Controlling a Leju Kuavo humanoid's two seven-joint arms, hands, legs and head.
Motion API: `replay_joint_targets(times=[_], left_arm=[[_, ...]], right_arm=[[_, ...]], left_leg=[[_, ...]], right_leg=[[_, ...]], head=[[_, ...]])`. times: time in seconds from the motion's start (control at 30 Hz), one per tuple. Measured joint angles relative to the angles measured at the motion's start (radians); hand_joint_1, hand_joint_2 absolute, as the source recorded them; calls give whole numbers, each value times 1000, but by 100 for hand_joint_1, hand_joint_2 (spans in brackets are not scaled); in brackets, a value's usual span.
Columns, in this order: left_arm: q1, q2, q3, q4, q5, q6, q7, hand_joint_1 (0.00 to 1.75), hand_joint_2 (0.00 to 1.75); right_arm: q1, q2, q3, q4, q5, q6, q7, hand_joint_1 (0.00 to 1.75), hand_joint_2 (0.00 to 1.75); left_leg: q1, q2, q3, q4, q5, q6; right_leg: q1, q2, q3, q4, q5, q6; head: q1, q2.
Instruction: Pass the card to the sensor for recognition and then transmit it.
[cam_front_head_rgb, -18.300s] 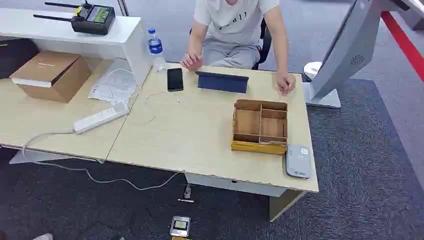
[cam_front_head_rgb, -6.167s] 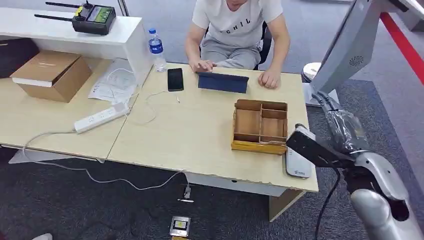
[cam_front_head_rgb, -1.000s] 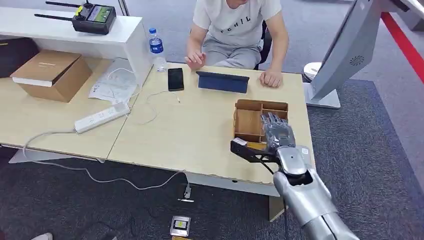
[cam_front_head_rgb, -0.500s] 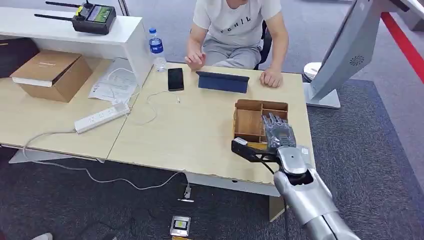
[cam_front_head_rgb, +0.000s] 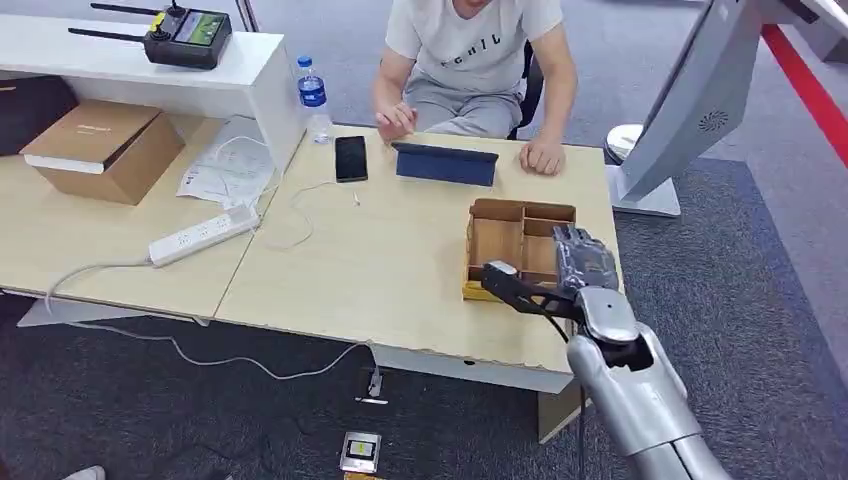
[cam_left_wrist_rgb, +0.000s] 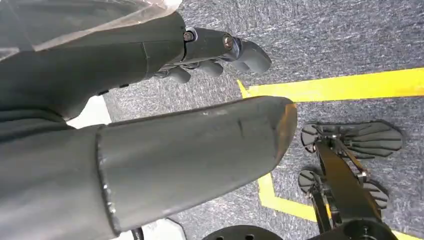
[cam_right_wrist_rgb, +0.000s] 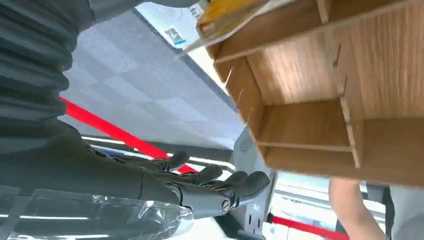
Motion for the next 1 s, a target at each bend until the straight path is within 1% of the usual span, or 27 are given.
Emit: replay_joint_targets(times=[0.23, 0.47, 0.57, 0.7, 0.87, 1.0], left_arm=[[0, 0, 0, 0, 2, 2, 0, 0, 0], [1, 0, 9, 0, 8, 10, 13, 0, 0], [1, 0, 14, 0, 7, 11, 15, 0, 0], [0, 0, 17, 0, 8, 16, 22, 0, 0], [0, -1, 18, 0, 8, 23, 31, 0, 0], [0, -1, 19, 0, 5, 21, 31, 0, 0]], right_arm=[[16, -12, -2, -59, 16, 11, -2, 0, 175], [36, -16, -2, -134, 24, 67, 7, 0, 175], [44, -21, -2, -163, 21, 79, 7, 0, 175], [50, -24, -2, -188, 13, 84, 2, 0, 175], [51, -24, 0, -190, 10, 81, 0, 0, 175], [49, -24, 3, -176, -8, 59, -3, 0, 175]], left_leg=[[0, 0, 0, 0, 0, 0], [0, 0, 0, 0, 0, 0], [0, 0, 0, 0, 0, 0], [0, 0, 0, 0, 0, 0], [0, 0, 0, 0, 0, 0], [0, 0, 0, 0, 0, 0]], right_leg=[[0, 0, 0, 0, 0, 0], [0, 0, 0, 0, 0, 0], [0, 0, 0, 0, 0, 0], [0, 0, 0, 0, 0, 0], [0, 0, 0, 0, 0, 0], [0, 0, 0, 0, 0, 0]], head=[[0, 0], [0, 0], [0, 0], [0, 0], [0, 0], [0, 0]])
